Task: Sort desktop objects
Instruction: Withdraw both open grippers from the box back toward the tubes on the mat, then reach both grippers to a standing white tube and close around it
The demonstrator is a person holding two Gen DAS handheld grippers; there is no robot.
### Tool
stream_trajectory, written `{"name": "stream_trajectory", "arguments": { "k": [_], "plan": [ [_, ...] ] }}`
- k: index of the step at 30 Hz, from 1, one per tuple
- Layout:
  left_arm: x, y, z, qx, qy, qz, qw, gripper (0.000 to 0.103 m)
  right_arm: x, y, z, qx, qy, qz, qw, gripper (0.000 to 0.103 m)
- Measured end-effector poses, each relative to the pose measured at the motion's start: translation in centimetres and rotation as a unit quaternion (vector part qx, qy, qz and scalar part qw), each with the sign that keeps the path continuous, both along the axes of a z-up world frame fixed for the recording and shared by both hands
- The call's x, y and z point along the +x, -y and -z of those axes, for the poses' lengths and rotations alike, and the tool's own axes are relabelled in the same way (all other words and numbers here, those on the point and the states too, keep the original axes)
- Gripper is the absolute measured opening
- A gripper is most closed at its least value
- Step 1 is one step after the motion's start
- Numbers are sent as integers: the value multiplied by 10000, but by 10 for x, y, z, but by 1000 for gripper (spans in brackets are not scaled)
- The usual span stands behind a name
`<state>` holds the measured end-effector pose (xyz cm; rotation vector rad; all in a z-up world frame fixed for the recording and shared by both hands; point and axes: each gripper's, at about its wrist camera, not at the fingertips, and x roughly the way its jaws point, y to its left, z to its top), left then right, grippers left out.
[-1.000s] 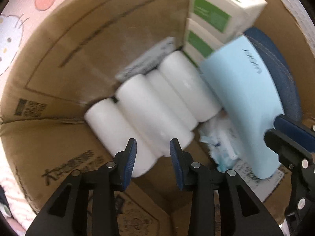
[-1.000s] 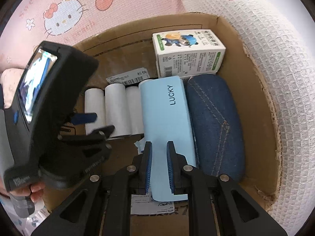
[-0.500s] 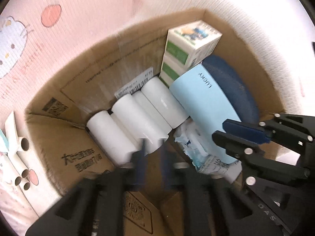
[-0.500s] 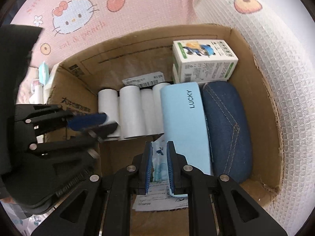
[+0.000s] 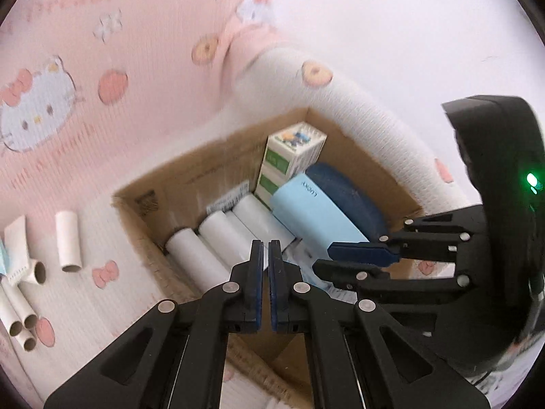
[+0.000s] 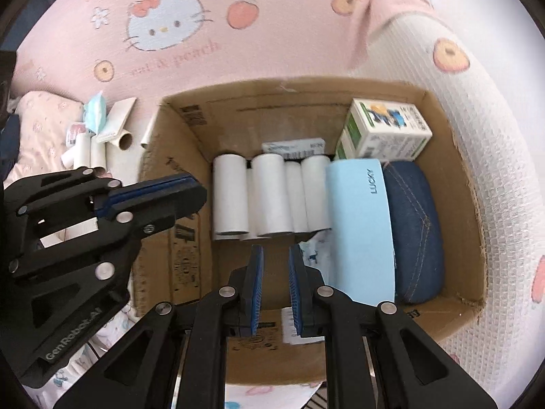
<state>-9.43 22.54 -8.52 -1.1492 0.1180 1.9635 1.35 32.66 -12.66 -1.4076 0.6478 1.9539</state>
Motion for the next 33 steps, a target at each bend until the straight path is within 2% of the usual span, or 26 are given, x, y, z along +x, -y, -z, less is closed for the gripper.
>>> {"name": "stream_trajectory", "arguments": {
  "k": [5, 8, 11, 16, 18, 20, 22, 25, 30, 33],
  "plan": [
    [20, 46, -16, 286, -455, -77, 9985, 3, -9, 32, -17, 547, -93, -112, 9984, 11],
    [28, 74, -11, 425, -603, -189, 9971, 3, -17, 51, -21, 1006, -211, -169, 9946, 11],
    [38, 100, -5, 386, -805, -335, 9954, 3, -23, 73, -30, 1377, -451, -270, 9891, 11],
    [49, 141, 19, 322, -617, -398, 9968, 3, -37, 112, -32, 2078, -752, -766, 9723, 11],
    [52, 159, 32, 167, -638, -487, 9966, 3, -43, 130, -30, 2488, -639, -1002, 9612, 11],
    [50, 175, 46, 118, -439, -639, 9969, 3, -51, 148, -25, 2782, -536, -1252, 9508, 11],
    [46, 190, 57, 203, -230, -856, 9959, 3, -58, 157, -19, 2742, -553, -1380, 9501, 11],
    [40, 212, 64, 339, -213, -1197, 9920, 3, -68, 166, -13, 2618, -644, -1438, 9522, 11],
    [22, 249, 78, 651, -48, -1762, 9822, 3, -93, 192, -6, 2733, -718, -1931, 9396, 11],
    [8, 278, 89, 570, -14, -2224, 9733, 3, -113, 202, 2, 2788, -661, -2192, 9327, 11]
  ]
}}
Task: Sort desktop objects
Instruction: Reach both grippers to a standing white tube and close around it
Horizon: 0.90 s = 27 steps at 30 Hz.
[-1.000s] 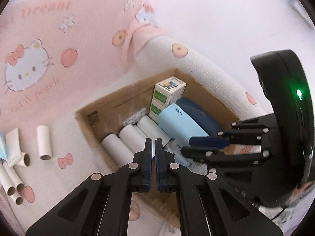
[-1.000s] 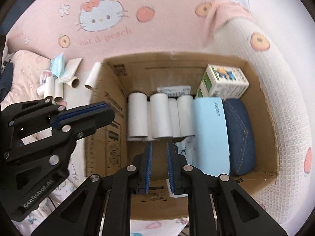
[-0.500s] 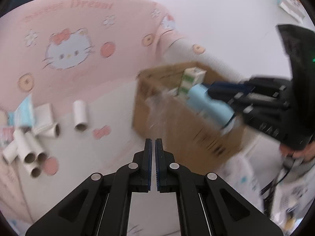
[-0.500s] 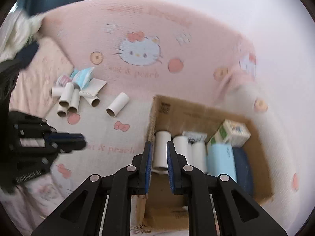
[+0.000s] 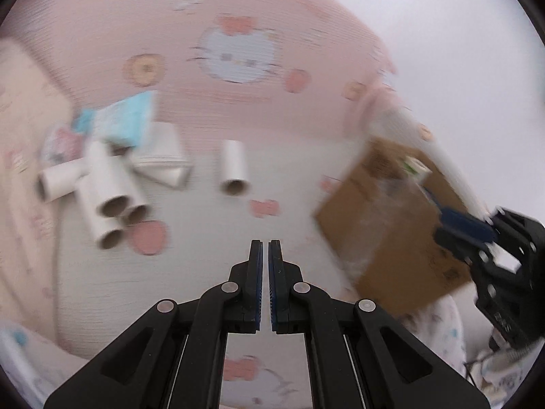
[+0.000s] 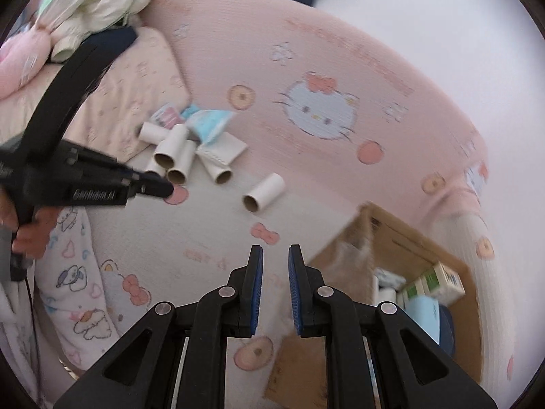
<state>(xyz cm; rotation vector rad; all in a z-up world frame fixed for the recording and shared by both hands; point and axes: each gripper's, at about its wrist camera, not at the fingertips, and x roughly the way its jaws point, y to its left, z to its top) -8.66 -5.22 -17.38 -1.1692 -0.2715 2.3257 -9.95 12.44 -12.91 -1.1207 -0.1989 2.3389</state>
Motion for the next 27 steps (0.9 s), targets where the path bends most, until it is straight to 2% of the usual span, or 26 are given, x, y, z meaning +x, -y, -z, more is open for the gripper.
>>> {"name": "stream_trajectory", "arguments": {
  "k": [2, 6, 10, 13, 15, 16, 17, 18, 19, 22, 25, 27],
  "plan": [
    [-9, 19, 5, 42, 84, -278, 9996, 3, -17, 0, 8, -134, 106, -92, 9998, 12],
    [-26, 64, 14, 434, 263, -794, 9956, 4, -47, 1, 21, -627, 38, -124, 9980, 12],
    [-43, 88, 14, 444, 187, -1004, 9938, 4, -77, 7, 29, -835, -94, -246, 9962, 12],
    [-57, 103, 15, 731, 245, -1062, 9913, 7, -98, 10, 32, -835, -170, -374, 9957, 13],
    [-65, 111, 17, 766, 201, -1183, 9898, 10, -114, 10, 34, -894, -221, -488, 9946, 19],
    [-68, 115, 19, 794, 233, -1265, 9885, 14, -119, 9, 36, -924, -267, -517, 9940, 28],
    [-72, 122, 25, 963, 374, -1391, 9849, 15, -127, 7, 39, -1002, -341, -538, 9929, 35],
    [-74, 126, 31, 1161, 509, -1423, 9817, 20, -131, 5, 40, -1068, -407, -544, 9920, 49],
    [-77, 131, 37, 1399, 693, -1413, 9776, 28, -137, 2, 42, -1179, -534, -551, 9901, 58],
    [-84, 144, 55, 1816, 1101, -1603, 9639, 35, -157, -5, 48, -1442, -726, -610, 9850, 61],
    [-90, 155, 69, 2224, 1349, -1856, 9476, 46, -184, -9, 58, -1491, -562, -735, 9845, 63],
    [-94, 160, 75, 2453, 1447, -1974, 9380, 48, -196, -13, 64, -1529, -458, -728, 9845, 63]
  ]
}}
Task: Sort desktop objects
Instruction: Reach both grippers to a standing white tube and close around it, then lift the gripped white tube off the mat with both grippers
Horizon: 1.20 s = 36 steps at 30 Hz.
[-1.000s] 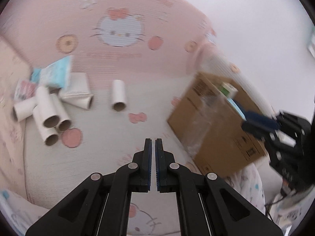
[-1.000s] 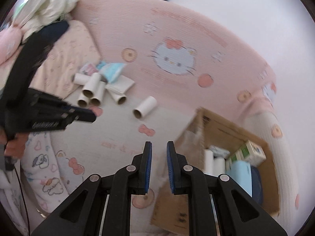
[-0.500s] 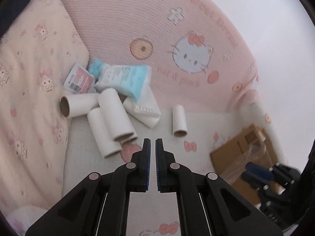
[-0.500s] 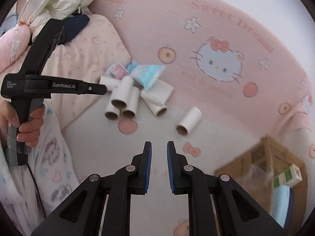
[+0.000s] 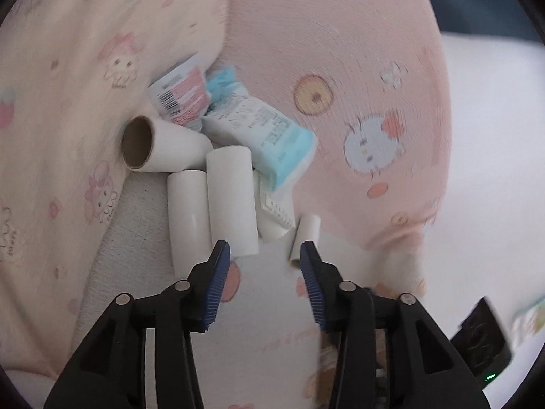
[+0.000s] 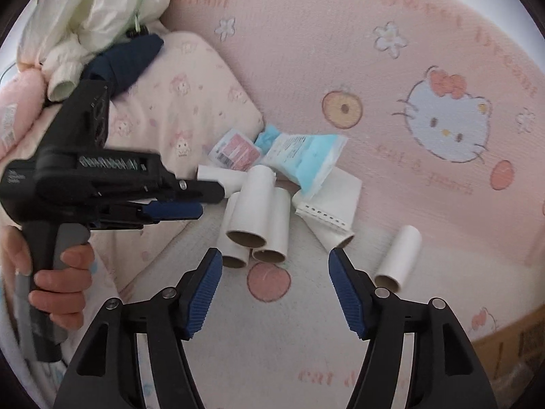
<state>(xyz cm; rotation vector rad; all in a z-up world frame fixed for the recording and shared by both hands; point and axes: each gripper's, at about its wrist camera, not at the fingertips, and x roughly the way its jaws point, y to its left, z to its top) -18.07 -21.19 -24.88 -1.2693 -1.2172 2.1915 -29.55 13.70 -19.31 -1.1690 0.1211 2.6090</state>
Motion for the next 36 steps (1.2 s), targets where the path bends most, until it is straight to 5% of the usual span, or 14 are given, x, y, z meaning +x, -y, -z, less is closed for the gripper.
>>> {"name": "stream_trajectory", "arguments": {
  "k": [6, 18, 26, 31, 36],
  "plan": [
    [-10, 6, 11, 116, 140, -324, 9993, 49, -20, -16, 16, -610, 58, 132, 9980, 64],
    [-31, -7, 29, 219, 345, -210, 9989, 48, -58, -38, 37, -1510, -196, 385, 9876, 64],
    [-36, -19, 33, -267, 436, -36, 9987, 45, -74, -46, 59, -1840, -2, 304, 9825, 64],
    [-35, -19, 41, -365, 612, -50, 9974, 34, -84, -40, 70, -1834, 172, 104, 9828, 41],
    [-34, -19, 44, -149, 655, -95, 9977, 33, -82, -43, 70, -1900, 173, 70, 9816, 41]
  ]
}}
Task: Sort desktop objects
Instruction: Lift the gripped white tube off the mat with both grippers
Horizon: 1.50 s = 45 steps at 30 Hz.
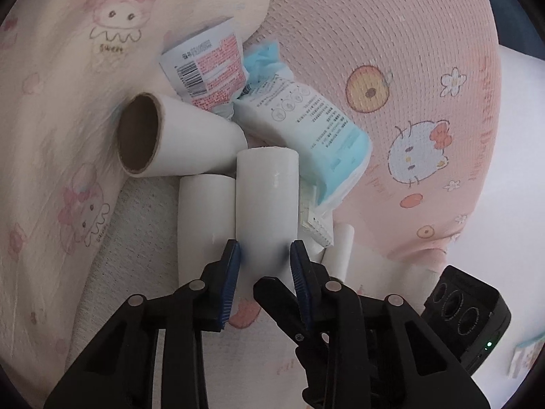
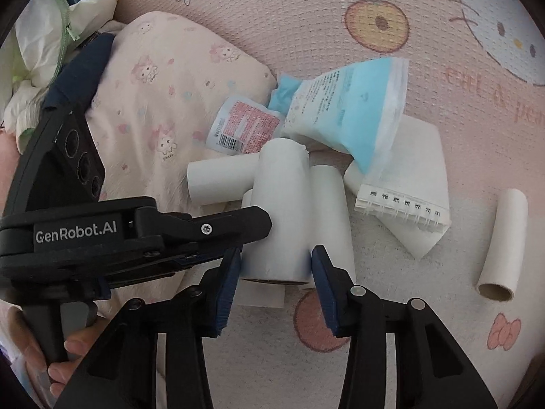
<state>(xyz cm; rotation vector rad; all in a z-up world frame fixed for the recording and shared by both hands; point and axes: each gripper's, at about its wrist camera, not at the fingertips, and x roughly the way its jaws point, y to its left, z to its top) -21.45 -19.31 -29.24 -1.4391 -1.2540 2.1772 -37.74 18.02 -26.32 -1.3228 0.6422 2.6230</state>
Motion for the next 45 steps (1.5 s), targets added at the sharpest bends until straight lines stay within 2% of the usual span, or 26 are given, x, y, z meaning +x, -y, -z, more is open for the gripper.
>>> {"name": "stream_trajectory", "arguments": {
  "k": [6, 11, 13, 19, 25, 30, 35, 39, 41, 45],
  "plan": [
    [6, -11, -11, -24, -275, 302, 9992, 33, 13, 6, -15, 389, -50, -48, 9992, 41],
    [16, -26, -20, 288, -503, 628, 9963, 33, 36, 8, -29, 484, 40, 10, 9988, 41],
    [17, -38, -26, 252, -577, 785, 9949, 33, 48, 8, -33, 486, 94, 101, 9987, 41],
    [42, -71, -29, -39, -643, 1164, 9911, 34, 87, 6, -27, 99, 328, 633, 9974, 40],
    [66, -101, -17, -60, -468, 1322, 9901, 33, 123, 8, -14, 15, 631, 956, 9934, 41],
    [90, -114, -5, 142, -345, 1329, 9904, 34, 157, 9, -5, -217, 762, 1191, 9897, 40],
    [102, -130, 1, -295, -157, 1804, 9830, 33, 180, 14, 13, -517, 926, 1323, 9855, 40],
    [103, -139, 13, -393, 165, 2033, 9782, 33, 193, 14, 29, -788, 1072, 1485, 9799, 40],
    [104, -140, 14, -423, 152, 2087, 9769, 34, 198, 10, 35, -950, 1061, 1605, 9767, 41],
    [101, -140, 8, -322, -21, 2051, 9782, 45, 201, 4, 36, -1253, 968, 1725, 9722, 41]
  ]
}}
